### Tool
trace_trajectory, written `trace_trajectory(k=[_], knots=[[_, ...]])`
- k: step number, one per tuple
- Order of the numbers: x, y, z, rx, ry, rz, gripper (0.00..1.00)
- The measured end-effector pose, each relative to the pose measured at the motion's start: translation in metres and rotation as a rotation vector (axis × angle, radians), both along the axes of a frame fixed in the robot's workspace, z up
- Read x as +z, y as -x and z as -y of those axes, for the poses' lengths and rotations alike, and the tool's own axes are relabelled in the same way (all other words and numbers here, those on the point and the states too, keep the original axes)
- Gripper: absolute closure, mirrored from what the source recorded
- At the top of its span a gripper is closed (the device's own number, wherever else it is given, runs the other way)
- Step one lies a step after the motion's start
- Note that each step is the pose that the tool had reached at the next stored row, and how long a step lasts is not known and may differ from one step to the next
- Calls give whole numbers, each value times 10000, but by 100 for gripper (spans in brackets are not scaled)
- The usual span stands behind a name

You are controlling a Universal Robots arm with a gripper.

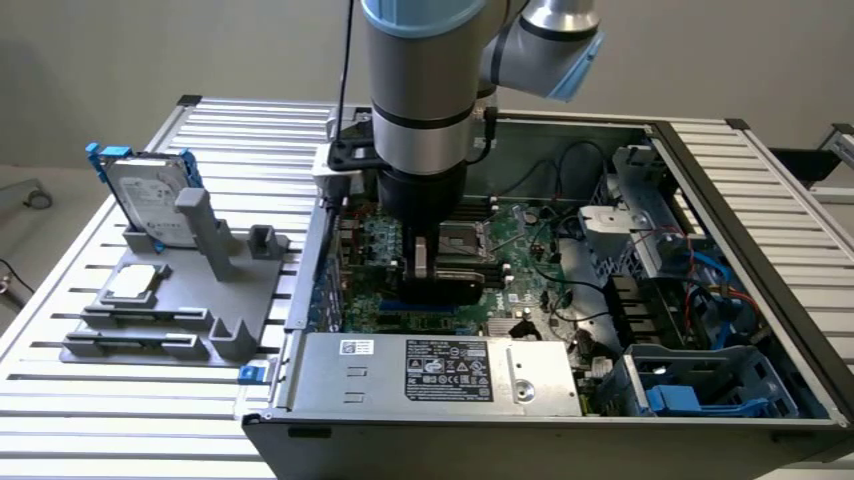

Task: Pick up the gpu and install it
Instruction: 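Insert the gpu into the slot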

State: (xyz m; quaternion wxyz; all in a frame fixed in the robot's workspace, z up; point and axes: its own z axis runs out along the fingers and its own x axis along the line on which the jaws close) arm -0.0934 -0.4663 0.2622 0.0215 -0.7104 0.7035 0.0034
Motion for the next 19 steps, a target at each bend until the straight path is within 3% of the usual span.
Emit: trace_trajectory(k=[8, 19], knots=[[-18, -6, 2, 50, -57, 0, 74], [-44, -6, 36, 50, -84, -33, 74]])
